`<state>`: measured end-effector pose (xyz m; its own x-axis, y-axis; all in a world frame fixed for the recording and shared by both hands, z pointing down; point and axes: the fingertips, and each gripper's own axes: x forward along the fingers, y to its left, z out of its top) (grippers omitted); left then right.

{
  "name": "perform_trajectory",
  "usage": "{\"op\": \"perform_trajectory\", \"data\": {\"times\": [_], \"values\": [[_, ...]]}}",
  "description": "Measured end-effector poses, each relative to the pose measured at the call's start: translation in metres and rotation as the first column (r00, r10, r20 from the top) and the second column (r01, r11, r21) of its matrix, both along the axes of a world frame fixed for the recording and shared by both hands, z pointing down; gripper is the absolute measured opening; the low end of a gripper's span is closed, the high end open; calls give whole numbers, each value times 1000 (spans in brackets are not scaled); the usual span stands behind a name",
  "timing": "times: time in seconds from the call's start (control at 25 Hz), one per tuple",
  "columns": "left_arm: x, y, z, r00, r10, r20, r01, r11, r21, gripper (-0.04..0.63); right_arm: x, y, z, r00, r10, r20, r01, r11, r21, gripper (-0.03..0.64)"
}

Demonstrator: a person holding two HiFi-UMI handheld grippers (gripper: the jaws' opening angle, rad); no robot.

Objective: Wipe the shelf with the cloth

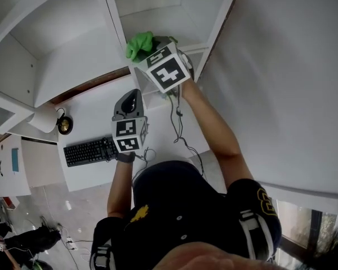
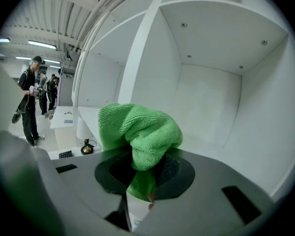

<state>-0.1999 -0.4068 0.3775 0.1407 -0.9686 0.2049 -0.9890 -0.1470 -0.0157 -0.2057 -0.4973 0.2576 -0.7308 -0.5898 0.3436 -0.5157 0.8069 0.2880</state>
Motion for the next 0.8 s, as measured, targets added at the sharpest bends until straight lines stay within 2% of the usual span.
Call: {"op": "perform_trajectory", "data": {"times": [0.08, 0.16, 0.28, 0.52, 0.8], "values": [[0, 2, 1, 1000, -4, -3, 4, 1000, -4, 18, -7, -1, 10, 999, 22, 50, -22, 1000, -2, 64], [-1, 3, 4, 1000, -9, -5, 8, 1000, -10, 18, -7, -3, 11, 993, 57, 103, -62, 997, 49, 63], [-2, 1, 7, 1000, -14, -10, 14, 1000, -19, 18, -7, -3, 11, 990, 79, 116, -95, 986, 137, 63], [3, 0, 8, 1000, 0, 2, 0, 1000, -24, 18, -5, -4, 13, 991, 65, 120, -75, 994, 83, 64], [-2, 0, 3, 1000, -15, 17, 15, 1000, -22, 18, 2, -8, 13, 989, 78, 124, -93, 988, 123, 64]]}}
